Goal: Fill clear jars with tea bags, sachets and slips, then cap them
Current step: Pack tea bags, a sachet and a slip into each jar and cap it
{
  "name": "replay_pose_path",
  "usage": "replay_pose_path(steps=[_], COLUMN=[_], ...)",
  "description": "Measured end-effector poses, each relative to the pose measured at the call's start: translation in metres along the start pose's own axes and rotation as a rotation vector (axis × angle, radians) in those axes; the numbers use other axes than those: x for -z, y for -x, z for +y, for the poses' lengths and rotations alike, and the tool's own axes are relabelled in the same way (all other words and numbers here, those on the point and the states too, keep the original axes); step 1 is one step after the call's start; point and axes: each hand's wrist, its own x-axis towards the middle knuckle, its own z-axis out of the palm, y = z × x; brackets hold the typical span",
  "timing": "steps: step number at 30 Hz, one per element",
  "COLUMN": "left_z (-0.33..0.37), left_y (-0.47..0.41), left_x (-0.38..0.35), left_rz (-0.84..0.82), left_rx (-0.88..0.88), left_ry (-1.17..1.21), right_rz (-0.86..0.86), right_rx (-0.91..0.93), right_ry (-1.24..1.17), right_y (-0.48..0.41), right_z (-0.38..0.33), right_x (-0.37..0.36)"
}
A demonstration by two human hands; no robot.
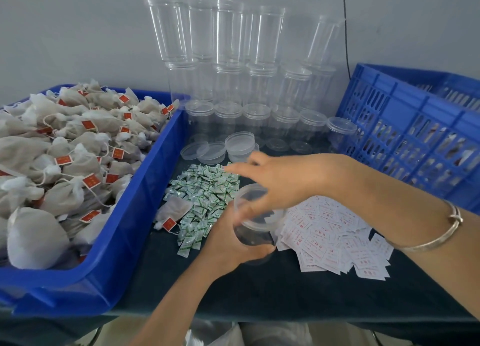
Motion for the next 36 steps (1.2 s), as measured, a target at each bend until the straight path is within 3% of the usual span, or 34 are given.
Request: replay_pose_path(steps=[2, 5, 8, 11, 16, 19, 23, 29, 32, 36], left_z=[0.003, 0.014, 0.02, 0.02, 0.024, 0.023, 0.029, 0.039, 0.04, 0.039], left_y=[0.0, -0.002, -0.005, -0.009, -0.015, -0.013, -0.014, -0.013, -0.012, -0.014], left_x=[0.0, 0.001, 0.01, 0.018, 0.018, 0.018, 0.018, 0.013, 0.013, 0.011], left_rz=[-0.024, 0.007, 0.107, 0.055, 0.054, 0.059, 0.017, -0.021, -0.012, -0.031], left_rx=[0.009, -0.054, -0.154, -0.14, -0.11, -0.108, -0.099, -0.148, -0.161, -0.165], left_ry=[0.004, -0.107, -0.344, -0.368, -0.412, -0.408, -0.458, -0.552, -0.556, -0.587], right_rz=[0.135, 0.12, 0.063, 0.08, 0.03, 0.061, 0.075, -0.03, -0.052, 0.108], right_rx=[-0.106, -0.098, -0.082, 0.006, 0.226, 0.097, -0.136, 0.079, 0.029, -0.111], right_ry=[0.127, 0.194, -0.054, -0.327, -0.42, -0.394, -0.175, -0.322, -0.366, -0.365], right_y=[-0.003, -0.011, -0.009, -0.008, -0.004, -0.002, -0.001, 0.009, 0.008, 0.003], right_z=[-0.005, -0.001, 0.016, 0.033, 0.048, 0.044, 0.042, 0.061, 0.06, 0.057], right_x=[-0.003, -0.014, -0.018, -0.028, -0.035, -0.03, -0.021, -0.026, -0.035, -0.042])
